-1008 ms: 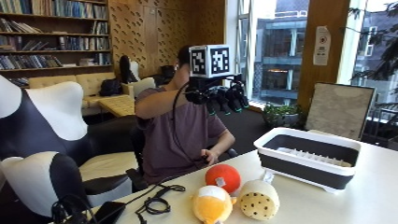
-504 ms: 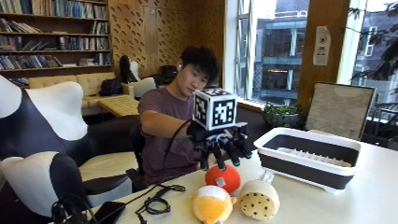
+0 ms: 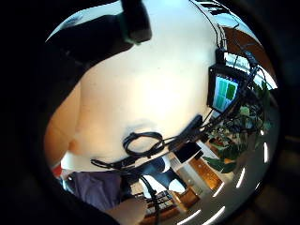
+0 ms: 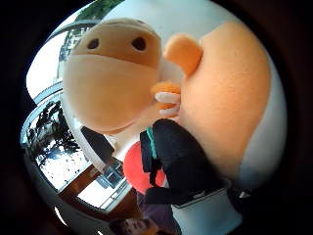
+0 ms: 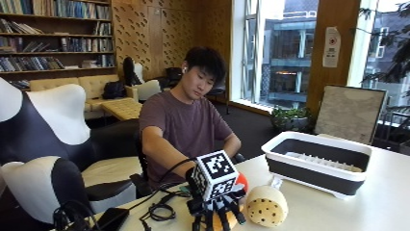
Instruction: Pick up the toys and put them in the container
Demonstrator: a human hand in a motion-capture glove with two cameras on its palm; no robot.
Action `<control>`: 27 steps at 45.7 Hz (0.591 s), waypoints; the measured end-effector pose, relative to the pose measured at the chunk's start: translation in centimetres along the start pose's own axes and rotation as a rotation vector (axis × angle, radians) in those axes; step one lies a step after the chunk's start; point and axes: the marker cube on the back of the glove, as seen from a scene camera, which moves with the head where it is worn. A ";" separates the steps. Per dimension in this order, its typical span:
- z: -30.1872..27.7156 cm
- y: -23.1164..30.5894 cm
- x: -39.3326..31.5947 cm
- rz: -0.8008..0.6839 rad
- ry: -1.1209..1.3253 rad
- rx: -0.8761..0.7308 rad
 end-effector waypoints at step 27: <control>-4.7 0.9 -1.9 -0.049 0.052 0.387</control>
